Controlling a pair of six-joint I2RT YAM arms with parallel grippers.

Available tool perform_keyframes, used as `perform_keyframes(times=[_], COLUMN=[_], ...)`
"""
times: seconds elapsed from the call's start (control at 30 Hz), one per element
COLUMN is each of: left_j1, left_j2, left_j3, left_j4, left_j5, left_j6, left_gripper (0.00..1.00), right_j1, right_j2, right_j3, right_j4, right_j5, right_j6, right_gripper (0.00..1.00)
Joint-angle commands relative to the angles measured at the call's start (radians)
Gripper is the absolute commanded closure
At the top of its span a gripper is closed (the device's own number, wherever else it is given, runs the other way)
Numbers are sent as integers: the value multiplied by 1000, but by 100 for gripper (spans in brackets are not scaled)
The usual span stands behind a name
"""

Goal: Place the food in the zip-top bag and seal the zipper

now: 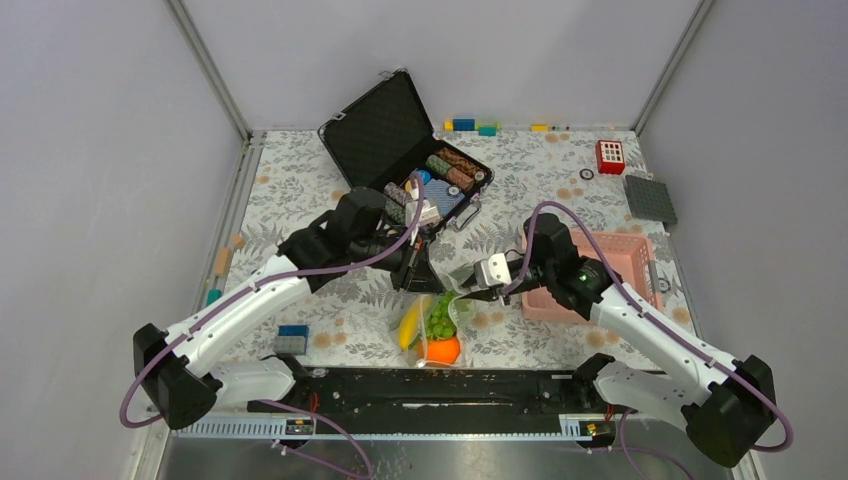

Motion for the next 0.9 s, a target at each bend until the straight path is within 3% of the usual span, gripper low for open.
perform_keyframes(times=[0.0, 0.07, 0.2, 0.23, 0.27, 0.33, 0.5, 0.63, 0.87], left_j1=[1, 0, 3, 4, 8, 15, 40, 52, 62], left_j2=[-41, -51, -93, -109, -125, -160, -260, -339, -508], left_j3=[6, -9, -33, -37, -42, -57, -142, -217, -462], left_j4=[145, 175, 194, 197, 196, 194, 242, 267, 419], left_j5=[-19, -63, -205, -250, -291, -357, -426, -438, -296], left_j6=[-14, -39, -60, -69, -71, -71, -22, 42, 132], left_gripper=[96, 82, 20, 8, 2, 1, 1, 1, 1], right_j1=[10, 10, 11, 10, 10, 7, -49, -61, -89], right_j2=[-16, -31, -65, -69, -73, -78, -81, -69, -57], right_j3=[30, 29, 11, 9, 10, 19, 70, 156, 223], right_j4=[-19, -18, 45, 70, 78, 68, 18, -99, -213], right_j5=[18, 37, 205, 283, 359, 451, 488, 497, 554], right_j6=[76, 140, 432, 541, 629, 752, 1020, 1061, 1065], right_gripper=[86, 100, 100, 100, 100, 100, 100, 100, 100])
